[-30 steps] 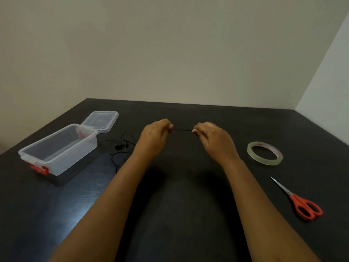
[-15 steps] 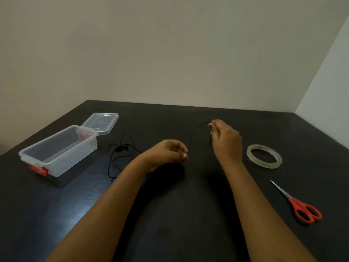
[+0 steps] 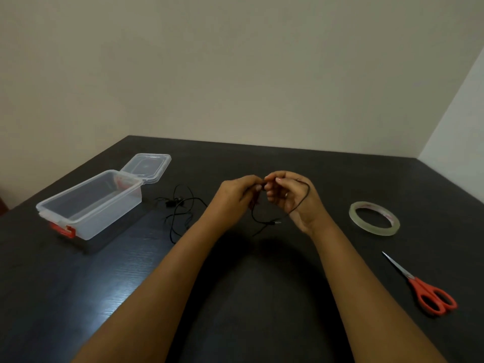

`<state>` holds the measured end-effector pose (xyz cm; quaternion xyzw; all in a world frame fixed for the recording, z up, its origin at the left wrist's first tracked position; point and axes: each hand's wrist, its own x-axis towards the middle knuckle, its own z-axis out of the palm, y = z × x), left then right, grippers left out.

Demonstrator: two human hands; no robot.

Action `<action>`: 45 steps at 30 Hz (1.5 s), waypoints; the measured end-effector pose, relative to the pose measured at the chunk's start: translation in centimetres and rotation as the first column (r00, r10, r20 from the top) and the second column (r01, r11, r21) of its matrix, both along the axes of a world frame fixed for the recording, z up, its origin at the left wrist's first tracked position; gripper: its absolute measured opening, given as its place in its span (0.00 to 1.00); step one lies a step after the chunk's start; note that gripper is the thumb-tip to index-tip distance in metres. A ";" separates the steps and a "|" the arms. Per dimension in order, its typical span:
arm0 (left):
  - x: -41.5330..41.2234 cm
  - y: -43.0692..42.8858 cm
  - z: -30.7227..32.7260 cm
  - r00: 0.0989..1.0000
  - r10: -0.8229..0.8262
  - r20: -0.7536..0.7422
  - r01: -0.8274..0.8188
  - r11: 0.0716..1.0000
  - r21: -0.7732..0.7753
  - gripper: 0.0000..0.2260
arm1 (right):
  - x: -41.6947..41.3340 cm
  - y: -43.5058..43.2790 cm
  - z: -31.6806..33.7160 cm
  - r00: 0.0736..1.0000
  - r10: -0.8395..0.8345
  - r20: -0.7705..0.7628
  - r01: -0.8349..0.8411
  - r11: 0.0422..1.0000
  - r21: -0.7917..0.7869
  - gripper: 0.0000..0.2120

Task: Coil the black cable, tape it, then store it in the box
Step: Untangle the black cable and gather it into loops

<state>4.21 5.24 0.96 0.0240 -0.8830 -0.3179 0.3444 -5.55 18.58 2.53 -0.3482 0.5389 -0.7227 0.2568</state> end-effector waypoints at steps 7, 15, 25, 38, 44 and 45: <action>-0.4 0.8 0.1 0.969 -0.182 0.167 0.102 0.910 0.402 0.10 | -0.7 0.2 -0.2 0.999 0.027 0.037 -0.025 0.997 -0.067 0.10; 0.5 -0.9 1.2 0.983 -0.067 0.171 -0.019 0.890 0.456 0.11 | -1.7 1.1 0.2 0.984 -0.147 0.105 0.157 0.982 -0.100 0.09; 0.5 -1.3 1.2 0.997 -0.051 0.057 -0.025 0.482 0.876 0.13 | -3.8 1.9 -0.7 0.936 -0.300 0.184 0.287 0.953 0.094 0.15; 0.5 1.3 2.5 0.927 -0.236 -0.290 0.339 0.200 0.919 0.11 | 2.6 -2.4 -1.8 0.919 -0.032 -0.392 0.165 0.936 0.312 0.08; -0.3 -0.5 1.2 0.971 0.161 -0.176 0.103 0.380 0.919 0.11 | 3.9 -3.2 -1.5 0.764 0.306 -0.568 0.134 0.786 0.604 0.10; -0.3 -0.8 0.8 0.973 0.199 -0.120 -0.003 0.525 0.851 0.12 | 4.0 -3.1 -1.3 0.748 0.344 -0.568 0.130 0.763 0.633 0.11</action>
